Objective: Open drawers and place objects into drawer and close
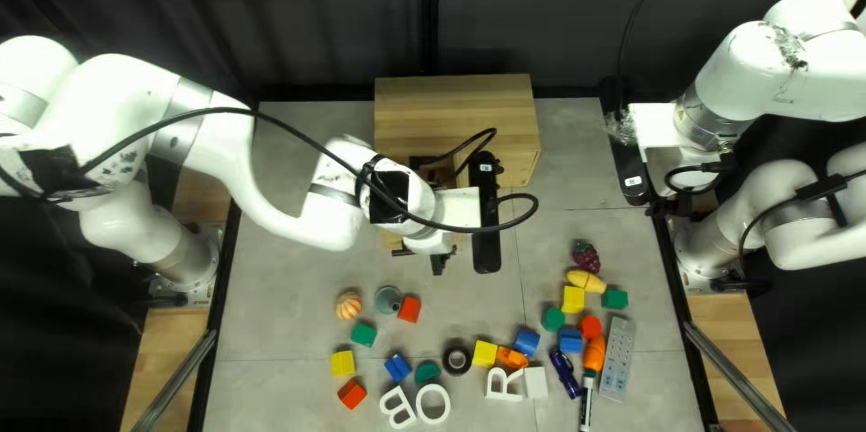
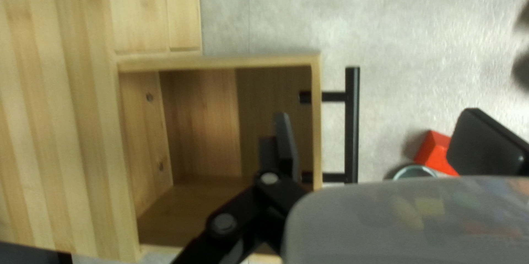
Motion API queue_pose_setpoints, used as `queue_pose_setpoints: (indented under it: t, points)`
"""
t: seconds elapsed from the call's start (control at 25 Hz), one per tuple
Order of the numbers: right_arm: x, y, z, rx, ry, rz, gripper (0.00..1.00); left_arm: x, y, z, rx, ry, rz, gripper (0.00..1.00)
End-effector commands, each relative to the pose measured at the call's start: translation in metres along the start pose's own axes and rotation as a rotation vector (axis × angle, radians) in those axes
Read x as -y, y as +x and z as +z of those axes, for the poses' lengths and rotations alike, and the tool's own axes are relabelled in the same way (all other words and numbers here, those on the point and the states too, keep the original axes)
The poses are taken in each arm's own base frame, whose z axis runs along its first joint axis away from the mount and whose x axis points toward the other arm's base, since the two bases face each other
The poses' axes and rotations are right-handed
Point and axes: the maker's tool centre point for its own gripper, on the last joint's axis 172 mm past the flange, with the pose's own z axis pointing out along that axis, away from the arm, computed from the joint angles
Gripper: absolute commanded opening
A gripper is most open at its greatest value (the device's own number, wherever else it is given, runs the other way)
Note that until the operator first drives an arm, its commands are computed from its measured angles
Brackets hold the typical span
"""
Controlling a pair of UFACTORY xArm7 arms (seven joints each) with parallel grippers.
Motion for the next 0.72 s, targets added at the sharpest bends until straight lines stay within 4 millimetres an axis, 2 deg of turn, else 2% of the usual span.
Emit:
queue_pose_setpoints:
  t: [0.04, 0.56, 0.72]
  points:
    - [0.0, 0.0, 0.0, 0.0, 0.0, 0.0, 1.0, -0.006, 0.008, 0.009, -0.003, -0.003, 0.008, 1.0]
    - [0.0, 0.0, 0.0, 0.0, 0.0, 0.0, 1.0, -0.028, 0.019, 0.031, 0.015, -0.018, 0.014, 1.0]
    - [0.0, 0.0, 0.0, 0.0, 0.0, 0.0, 1.0, -0.029, 0.02, 0.034, 0.024, -0.019, 0.02, 1.0]
